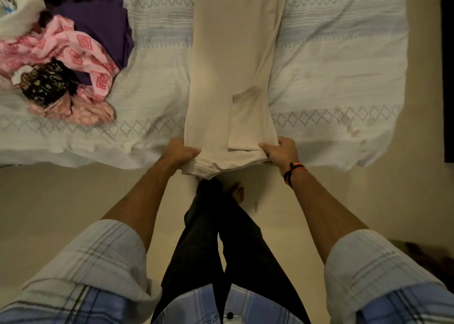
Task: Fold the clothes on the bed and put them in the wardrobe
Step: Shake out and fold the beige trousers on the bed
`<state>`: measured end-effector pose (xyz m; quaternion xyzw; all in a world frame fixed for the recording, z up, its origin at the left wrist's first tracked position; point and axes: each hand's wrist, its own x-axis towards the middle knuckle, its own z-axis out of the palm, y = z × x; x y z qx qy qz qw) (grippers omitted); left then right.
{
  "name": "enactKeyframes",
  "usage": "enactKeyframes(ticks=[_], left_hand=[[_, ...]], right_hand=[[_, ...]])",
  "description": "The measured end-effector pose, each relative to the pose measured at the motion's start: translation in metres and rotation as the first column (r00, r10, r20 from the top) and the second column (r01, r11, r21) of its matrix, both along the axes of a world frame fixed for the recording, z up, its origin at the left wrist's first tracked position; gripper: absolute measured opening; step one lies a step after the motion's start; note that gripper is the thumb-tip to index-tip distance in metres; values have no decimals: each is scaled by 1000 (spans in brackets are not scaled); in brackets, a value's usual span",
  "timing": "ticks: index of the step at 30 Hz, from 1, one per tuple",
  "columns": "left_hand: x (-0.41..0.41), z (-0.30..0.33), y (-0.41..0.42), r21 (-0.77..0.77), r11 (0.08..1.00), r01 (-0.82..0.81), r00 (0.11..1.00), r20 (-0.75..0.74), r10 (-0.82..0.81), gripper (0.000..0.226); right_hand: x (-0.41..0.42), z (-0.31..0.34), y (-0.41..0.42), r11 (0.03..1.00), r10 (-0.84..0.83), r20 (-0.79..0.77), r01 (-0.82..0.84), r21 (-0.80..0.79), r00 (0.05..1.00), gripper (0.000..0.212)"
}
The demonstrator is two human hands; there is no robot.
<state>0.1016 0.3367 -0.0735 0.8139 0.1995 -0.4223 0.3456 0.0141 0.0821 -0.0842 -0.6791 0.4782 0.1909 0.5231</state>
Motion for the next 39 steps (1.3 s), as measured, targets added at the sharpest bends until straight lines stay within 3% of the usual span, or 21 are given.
enactKeyframes(ticks=[6,12,17,20,21,24,29,39], left_hand=[[-19,-9,5,-29,998,59,997,-42,-60,42],[-20,-17,8,-39,998,50,997,-51,-52,8],[-16,-8,11,-70,996,58,998,-20,-60,20],[-7,6,11,-82,994,72,997,-3,-72,18],[-3,12,10,-82,994,69,998,3,-69,21],[14,36,3,-57,997,50,998,31,-48,48],[46,70,-21,-96,994,43,995,93,-34,53],[157,88,-64,-138,985,101,987,140,-81,51]], right_hand=[[-17,-9,8,999,40,-38,-41,-31,998,35],[-14,-14,6,989,141,-109,-144,-21,984,35],[-12,-7,2,991,132,-135,-129,28,982,54],[-3,20,4,992,123,-130,-126,-14,984,46],[0,25,4,991,125,-121,-129,-21,985,52],[14,46,4,994,109,-44,-110,-20,993,68],[49,79,-1,993,116,88,-112,-48,989,62],[157,103,-23,990,116,134,-103,-96,984,53]])
